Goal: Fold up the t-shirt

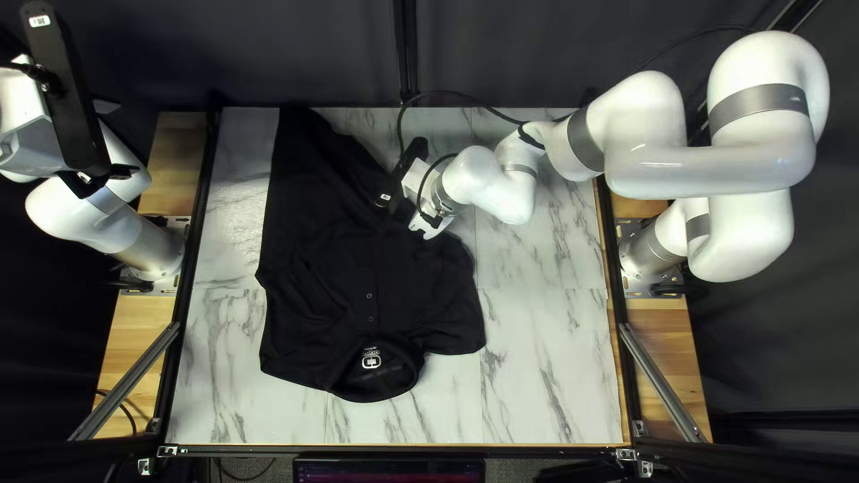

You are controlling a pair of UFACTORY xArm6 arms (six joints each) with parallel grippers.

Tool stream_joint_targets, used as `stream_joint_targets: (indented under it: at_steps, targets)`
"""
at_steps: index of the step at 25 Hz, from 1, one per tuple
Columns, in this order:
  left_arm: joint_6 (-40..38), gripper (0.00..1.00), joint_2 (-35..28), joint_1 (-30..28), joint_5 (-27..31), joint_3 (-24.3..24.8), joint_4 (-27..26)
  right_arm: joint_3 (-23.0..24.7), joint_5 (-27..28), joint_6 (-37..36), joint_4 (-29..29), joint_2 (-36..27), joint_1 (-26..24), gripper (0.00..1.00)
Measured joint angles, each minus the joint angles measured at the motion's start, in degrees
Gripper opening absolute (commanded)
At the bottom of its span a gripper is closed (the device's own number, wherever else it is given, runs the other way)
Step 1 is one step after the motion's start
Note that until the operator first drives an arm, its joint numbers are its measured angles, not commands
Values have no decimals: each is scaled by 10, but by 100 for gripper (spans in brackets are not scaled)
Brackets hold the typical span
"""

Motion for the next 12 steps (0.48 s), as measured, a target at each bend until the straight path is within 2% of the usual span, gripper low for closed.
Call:
stream_joint_targets:
  at_steps: [3,8,12]
  targets:
    - [0,100,0,0,0,0,0,4,4,1,0,-10,1,0]
    - [0,100,0,0,0,0,0,2,39,55,-72,-47,-5,0]
    - [0,100,0,0,0,0,0,-4,68,71,-105,-70,-11,0]
